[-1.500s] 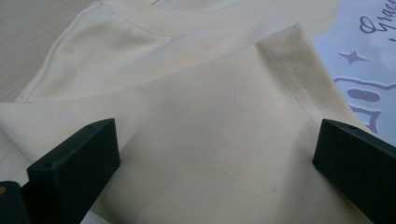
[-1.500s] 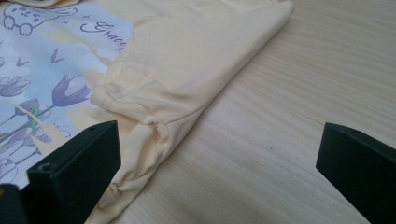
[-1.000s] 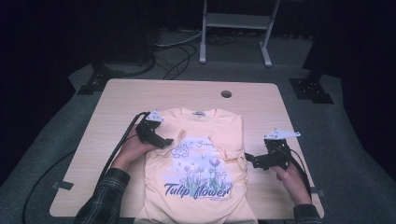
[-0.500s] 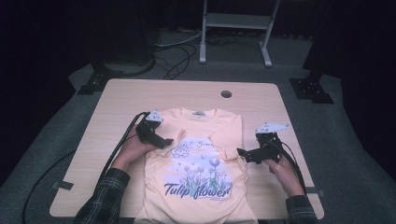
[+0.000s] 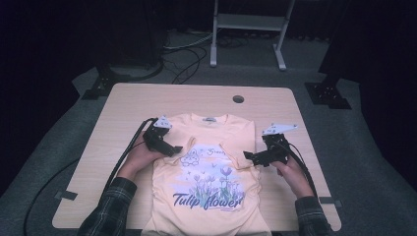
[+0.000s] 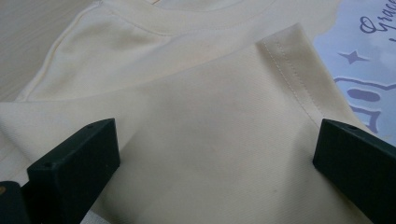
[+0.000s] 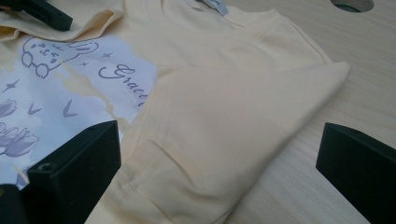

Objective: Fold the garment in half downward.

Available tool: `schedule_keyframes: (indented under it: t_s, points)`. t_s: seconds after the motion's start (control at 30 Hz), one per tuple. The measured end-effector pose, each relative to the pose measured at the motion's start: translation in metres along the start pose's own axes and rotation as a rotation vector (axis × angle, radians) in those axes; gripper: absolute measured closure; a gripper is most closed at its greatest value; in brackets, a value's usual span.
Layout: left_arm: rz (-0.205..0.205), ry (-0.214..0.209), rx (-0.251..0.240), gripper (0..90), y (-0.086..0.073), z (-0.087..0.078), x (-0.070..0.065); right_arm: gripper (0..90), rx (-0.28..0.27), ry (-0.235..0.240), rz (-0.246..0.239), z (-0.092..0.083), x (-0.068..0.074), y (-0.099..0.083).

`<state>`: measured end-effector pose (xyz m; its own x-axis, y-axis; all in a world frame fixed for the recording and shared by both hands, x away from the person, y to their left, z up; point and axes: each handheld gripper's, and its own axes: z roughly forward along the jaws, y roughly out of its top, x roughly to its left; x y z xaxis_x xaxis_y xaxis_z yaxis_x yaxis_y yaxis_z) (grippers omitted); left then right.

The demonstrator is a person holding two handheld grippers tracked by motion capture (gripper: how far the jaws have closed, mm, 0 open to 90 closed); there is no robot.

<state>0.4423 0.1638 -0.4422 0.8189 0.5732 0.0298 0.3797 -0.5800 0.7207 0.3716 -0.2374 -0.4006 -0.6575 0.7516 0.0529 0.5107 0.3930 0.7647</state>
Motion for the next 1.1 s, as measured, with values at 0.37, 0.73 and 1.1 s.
schedule_keyframes:
  t_s: [0.37, 0.73, 1.1]
  points:
    - [-0.002, 0.001, 0.0, 0.0, 0.0, 0.0, 0.0, 0.0, 0.013, 0.008, -0.022, 0.013, 0.0, 0.019]
    - [-0.003, 0.001, 0.0, 0.0, 0.0, 0.0, 0.0, 0.0, 0.019, 0.015, -0.014, 0.033, -0.009, 0.032]
    - [-0.005, 0.001, -0.001, 0.0, 0.0, 0.0, 0.0, 0.0, 0.071, 0.021, -0.024, 0.055, -0.013, 0.032]
